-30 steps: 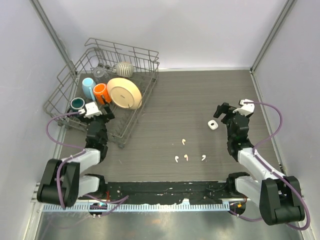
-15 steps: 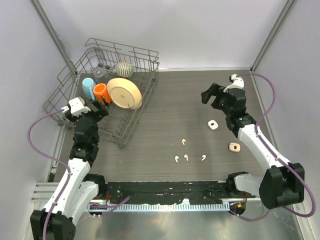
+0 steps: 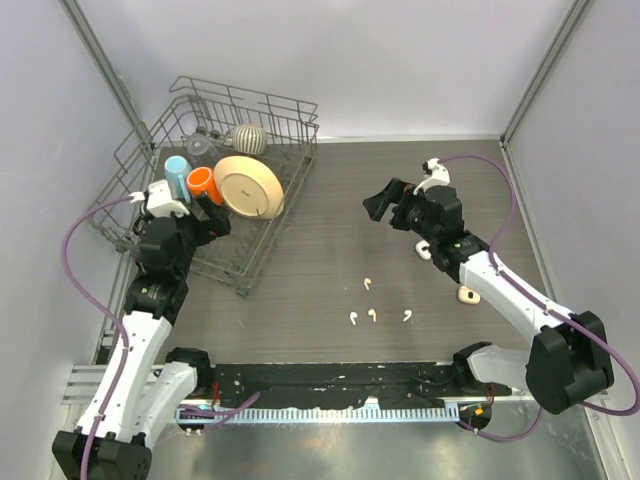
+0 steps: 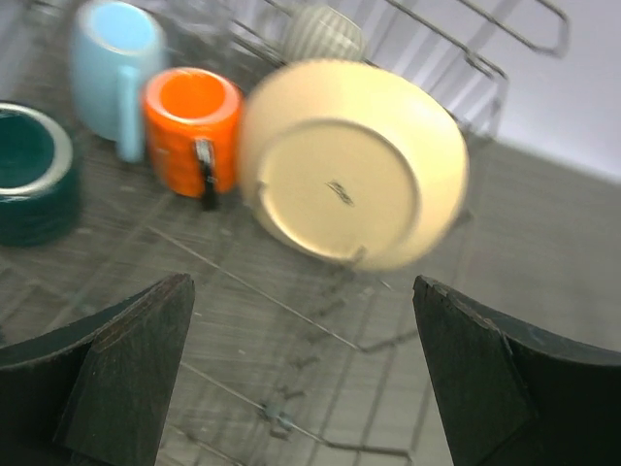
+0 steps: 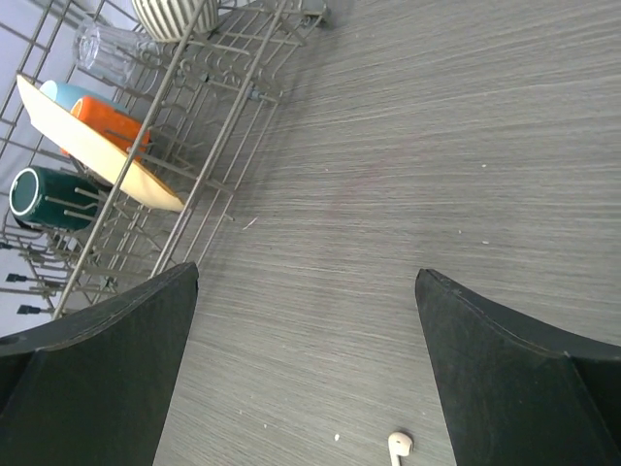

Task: Insert the wireless bluetooth earbuds into the charging case
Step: Move the distractor to the center of the board.

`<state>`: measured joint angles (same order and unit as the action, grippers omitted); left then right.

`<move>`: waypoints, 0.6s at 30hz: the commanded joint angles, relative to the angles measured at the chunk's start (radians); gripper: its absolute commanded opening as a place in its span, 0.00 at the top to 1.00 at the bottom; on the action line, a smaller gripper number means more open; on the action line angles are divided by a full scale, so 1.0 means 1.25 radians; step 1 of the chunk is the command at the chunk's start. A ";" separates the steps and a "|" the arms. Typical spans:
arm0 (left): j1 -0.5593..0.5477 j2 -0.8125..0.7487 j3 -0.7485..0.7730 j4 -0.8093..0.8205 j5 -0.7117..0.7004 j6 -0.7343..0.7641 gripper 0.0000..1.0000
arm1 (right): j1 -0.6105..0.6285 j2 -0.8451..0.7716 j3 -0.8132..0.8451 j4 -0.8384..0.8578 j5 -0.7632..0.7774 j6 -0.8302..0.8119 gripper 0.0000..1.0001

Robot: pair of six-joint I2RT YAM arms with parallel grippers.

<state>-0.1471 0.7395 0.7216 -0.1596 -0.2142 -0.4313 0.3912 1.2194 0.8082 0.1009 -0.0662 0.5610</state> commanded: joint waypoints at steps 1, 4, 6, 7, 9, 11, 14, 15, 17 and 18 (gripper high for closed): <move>0.005 0.039 0.050 -0.010 0.299 0.037 0.00 | 0.000 -0.056 -0.029 0.057 0.076 0.052 0.00; 0.005 0.130 0.093 -0.039 0.452 0.044 0.00 | -0.001 -0.077 -0.024 0.026 0.095 0.026 0.00; -0.004 0.196 0.105 -0.037 0.539 0.036 0.07 | -0.001 -0.080 -0.004 -0.012 0.149 0.003 0.00; -0.012 0.211 0.106 -0.043 0.544 0.035 0.08 | -0.010 -0.080 0.009 -0.070 0.172 -0.007 0.00; -0.044 0.232 0.108 -0.054 0.514 0.049 0.08 | -0.031 -0.075 0.041 -0.115 0.176 -0.023 0.00; -0.065 0.238 0.103 -0.062 0.509 0.055 0.06 | -0.067 -0.076 0.053 -0.154 0.161 -0.030 0.00; -0.102 0.250 0.103 -0.102 0.489 0.059 0.09 | -0.116 -0.091 0.048 -0.186 0.151 -0.024 0.00; -0.115 0.247 0.097 -0.103 0.479 0.053 0.09 | -0.131 -0.097 0.042 -0.190 0.149 -0.022 0.00; -0.163 0.248 0.084 -0.097 0.482 0.041 0.08 | -0.156 -0.120 0.021 -0.190 0.154 -0.016 0.00; -0.180 0.251 0.081 -0.096 0.472 0.027 0.08 | -0.181 -0.129 0.014 -0.191 0.156 -0.012 0.00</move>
<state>-0.2932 1.0592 0.8291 -0.2691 0.3622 -0.3817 0.2310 1.1263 0.8318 -0.1123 0.0998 0.5484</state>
